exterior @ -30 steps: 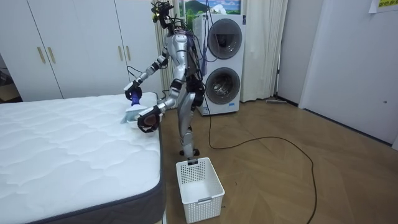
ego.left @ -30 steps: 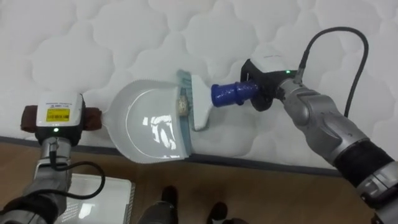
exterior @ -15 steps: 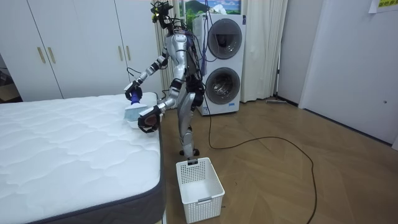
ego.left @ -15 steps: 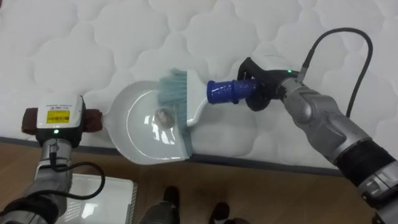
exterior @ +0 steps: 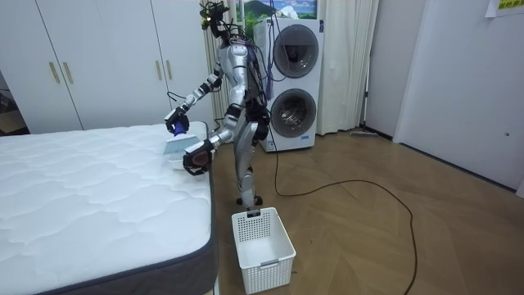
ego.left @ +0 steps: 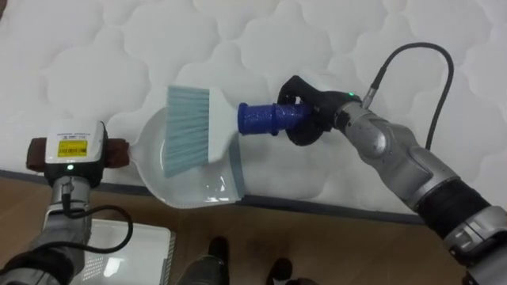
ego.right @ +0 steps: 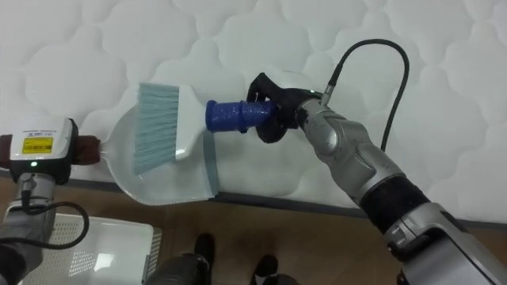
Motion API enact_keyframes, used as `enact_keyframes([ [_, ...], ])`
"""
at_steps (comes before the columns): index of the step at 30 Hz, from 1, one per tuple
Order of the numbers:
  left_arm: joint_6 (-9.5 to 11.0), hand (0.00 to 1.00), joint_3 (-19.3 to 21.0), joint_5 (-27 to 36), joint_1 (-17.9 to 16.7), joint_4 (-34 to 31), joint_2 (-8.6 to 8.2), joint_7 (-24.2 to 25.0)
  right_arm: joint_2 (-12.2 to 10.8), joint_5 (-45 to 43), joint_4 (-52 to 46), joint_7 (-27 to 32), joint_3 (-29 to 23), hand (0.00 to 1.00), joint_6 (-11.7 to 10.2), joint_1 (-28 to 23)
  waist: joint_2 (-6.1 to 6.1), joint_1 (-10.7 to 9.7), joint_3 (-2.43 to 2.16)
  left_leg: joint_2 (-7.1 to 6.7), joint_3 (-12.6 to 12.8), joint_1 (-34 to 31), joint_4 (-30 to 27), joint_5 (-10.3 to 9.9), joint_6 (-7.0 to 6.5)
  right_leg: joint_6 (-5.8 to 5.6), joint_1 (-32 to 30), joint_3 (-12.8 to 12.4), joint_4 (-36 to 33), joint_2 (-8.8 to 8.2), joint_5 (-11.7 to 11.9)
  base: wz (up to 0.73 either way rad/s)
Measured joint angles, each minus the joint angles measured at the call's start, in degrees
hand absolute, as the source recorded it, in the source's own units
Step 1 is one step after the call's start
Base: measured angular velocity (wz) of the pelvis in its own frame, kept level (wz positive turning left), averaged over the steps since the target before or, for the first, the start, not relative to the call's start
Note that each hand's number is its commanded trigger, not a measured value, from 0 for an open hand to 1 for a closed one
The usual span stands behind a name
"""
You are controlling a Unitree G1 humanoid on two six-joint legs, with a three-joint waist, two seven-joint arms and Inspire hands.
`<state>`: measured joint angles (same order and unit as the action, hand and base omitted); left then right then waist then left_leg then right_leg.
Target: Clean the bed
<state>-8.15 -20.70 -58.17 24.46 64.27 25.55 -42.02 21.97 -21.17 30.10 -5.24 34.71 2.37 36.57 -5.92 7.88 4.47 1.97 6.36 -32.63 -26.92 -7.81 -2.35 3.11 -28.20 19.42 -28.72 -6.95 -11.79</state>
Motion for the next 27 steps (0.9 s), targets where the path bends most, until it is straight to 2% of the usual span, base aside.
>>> enact_keyframes([
  [15, 0.0, 1.00, -0.1, 0.2, 0.0, 0.1, -0.04, -0.1, 0.4, 1.3, 0.1, 0.2, 0.0, 1.00, 0.0, -0.1, 0.02, -0.7, -0.02, -0.66, -0.6, 0.1, 0.1, 0.0, -0.11, -0.28, 0.4, 0.9, -0.3, -0.80, -0.4, 0.02],
  [20, 0.0, 1.00, -0.1, 1.4, -0.6, 1.1, -0.74, -0.3, 0.4, 3.5, 0.3, 1.1, -0.1, 1.00, 0.0, -0.8, 0.06, -1.0, -0.04, -0.64, -0.4, 1.2, 0.2, 0.0, -0.12, -0.30, 1.3, 0.6, -0.4, -0.78, -0.4, 0.00],
  [23, 0.1, 1.00, 0.5, 1.9, -0.7, 1.1, -0.81, -0.4, 0.5, 5.4, 2.2, 2.9, -1.3, 1.00, -0.7, -0.8, 0.08, -1.2, -0.05, -0.65, -0.6, 1.6, 0.3, 0.0, -0.13, -0.29, 1.5, 0.5, -0.3, -0.76, -0.4, 0.00],
  [27, 1.1, 1.00, 2.3, 2.5, -0.7, 1.1, -0.84, -2.1, 0.5, 6.6, 3.8, 5.6, -6.4, 1.00, -1.1, -2.4, 0.17, -1.6, -0.10, -0.75, -0.6, 1.9, 0.3, 0.1, -0.26, -0.41, 1.9, 0.5, 0.1, -0.82, -0.5, -0.01],
])
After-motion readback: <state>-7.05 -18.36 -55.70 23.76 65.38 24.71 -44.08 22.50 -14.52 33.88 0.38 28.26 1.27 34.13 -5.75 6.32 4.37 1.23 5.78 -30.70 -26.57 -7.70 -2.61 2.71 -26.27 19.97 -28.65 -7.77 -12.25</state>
